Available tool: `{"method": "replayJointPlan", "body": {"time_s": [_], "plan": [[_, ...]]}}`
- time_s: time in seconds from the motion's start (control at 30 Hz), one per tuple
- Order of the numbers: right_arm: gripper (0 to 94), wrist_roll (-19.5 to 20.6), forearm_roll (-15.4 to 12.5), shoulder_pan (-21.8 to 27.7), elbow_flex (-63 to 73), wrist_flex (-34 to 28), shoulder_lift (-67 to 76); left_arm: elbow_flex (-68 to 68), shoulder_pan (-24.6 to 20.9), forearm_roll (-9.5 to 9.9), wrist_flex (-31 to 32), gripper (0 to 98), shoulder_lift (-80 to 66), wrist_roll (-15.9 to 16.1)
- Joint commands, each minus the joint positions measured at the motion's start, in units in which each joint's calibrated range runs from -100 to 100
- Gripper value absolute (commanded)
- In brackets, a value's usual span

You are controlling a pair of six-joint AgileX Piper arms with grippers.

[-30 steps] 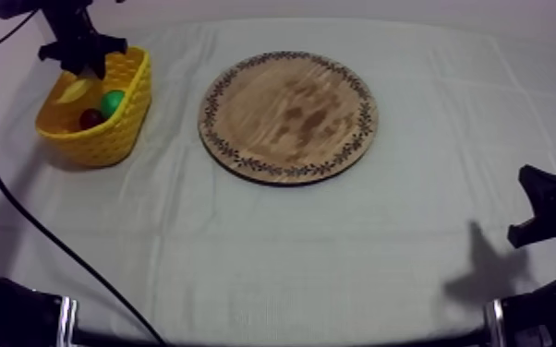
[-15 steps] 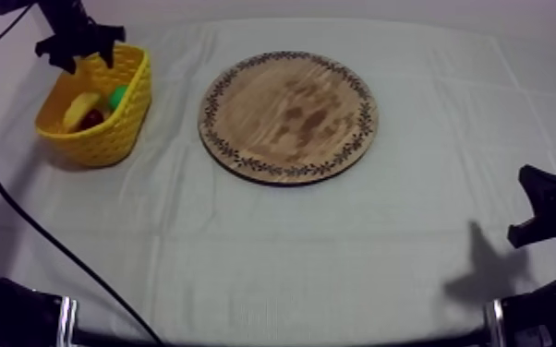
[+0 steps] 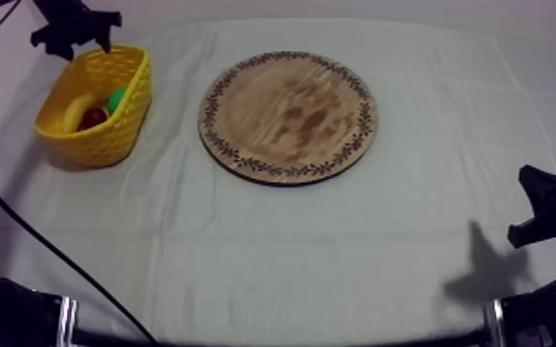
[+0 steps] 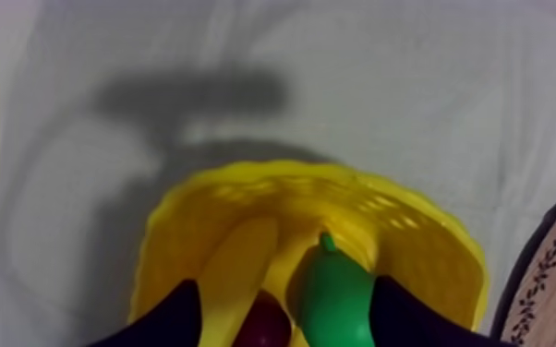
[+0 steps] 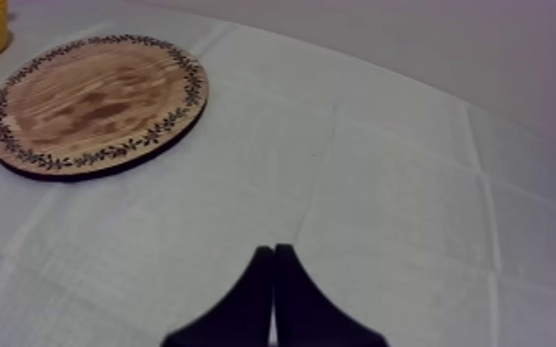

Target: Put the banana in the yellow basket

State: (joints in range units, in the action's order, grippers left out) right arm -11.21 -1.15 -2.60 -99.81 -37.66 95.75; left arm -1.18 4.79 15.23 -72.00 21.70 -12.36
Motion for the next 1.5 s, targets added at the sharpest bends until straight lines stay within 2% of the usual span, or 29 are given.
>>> {"method": "replayJointPlan", "body": {"time_s": [0.0,0.27,0.4,0.87,1.17,1.47], "plan": [[0.3,0.0,0.0,0.0,0.0,0.0,0.0,-0.4,-0.3,-0.48,1.1,53.0,-2.3,0.5],[0.3,0.0,0.0,0.0,0.0,0.0,0.0,2.3,-2.0,-2.12,9.1,13.8,-15.0,3.6],[0.3,0.0,0.0,0.0,0.0,0.0,0.0,6.4,-2.3,-2.74,11.3,3.4,-22.3,5.1],[0.3,0.0,0.0,0.0,0.0,0.0,0.0,21.8,-4.6,-6.37,15.0,0.0,-51.6,8.8],[0.3,0.0,0.0,0.0,0.0,0.0,0.0,38.2,-5.6,-6.71,18.6,0.0,-72.7,8.3],[0.3,0.0,0.0,0.0,0.0,0.0,0.0,59.0,-6.3,-7.04,23.3,0.0,-92.3,6.5]]}}
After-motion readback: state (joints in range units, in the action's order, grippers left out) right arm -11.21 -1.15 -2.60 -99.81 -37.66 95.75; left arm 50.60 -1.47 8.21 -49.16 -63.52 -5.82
